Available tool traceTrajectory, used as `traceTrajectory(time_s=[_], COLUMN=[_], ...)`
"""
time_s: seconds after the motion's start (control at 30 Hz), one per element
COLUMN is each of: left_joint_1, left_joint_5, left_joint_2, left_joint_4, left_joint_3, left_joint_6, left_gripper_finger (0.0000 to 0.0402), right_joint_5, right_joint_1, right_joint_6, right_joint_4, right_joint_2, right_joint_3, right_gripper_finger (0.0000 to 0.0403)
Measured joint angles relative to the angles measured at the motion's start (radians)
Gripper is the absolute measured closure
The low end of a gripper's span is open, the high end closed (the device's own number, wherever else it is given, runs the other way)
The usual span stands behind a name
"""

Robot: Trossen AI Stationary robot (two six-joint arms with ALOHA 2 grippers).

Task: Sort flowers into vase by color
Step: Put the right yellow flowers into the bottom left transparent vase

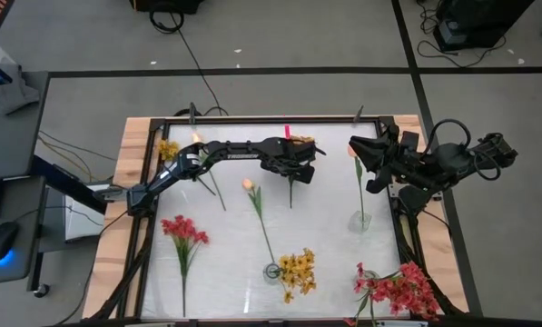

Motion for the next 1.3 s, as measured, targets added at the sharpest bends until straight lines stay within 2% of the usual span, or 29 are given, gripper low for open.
traceTrajectory(time_s=[0.27, 0.93, 1.3], left_joint_1=[-0.002, -0.001, -0.001], left_joint_5=[-0.001, -0.003, 0.008], left_joint_2=[0.001, 0.002, 0.007], left_joint_4=[-0.003, -0.03, -0.057], left_joint_3=[-0.001, -0.002, 0.023], left_joint_6=[-0.001, -0.002, 0.013], left_gripper_finger=[0.0167, 0.0298, 0.0339], right_joint_5=[0.0, 0.0, 0.0], right_joint_1=[0.0, 0.0, 0.0], right_joint_6=[0.0, 0.0, 0.0], right_joint_4=[0.001, 0.002, 0.002], right_joint_2=[0.0, 0.0, 0.0], right_joint_3=[0.0, 0.0, 0.0], right_gripper_finger=[0.0328, 0.0328, 0.0328])
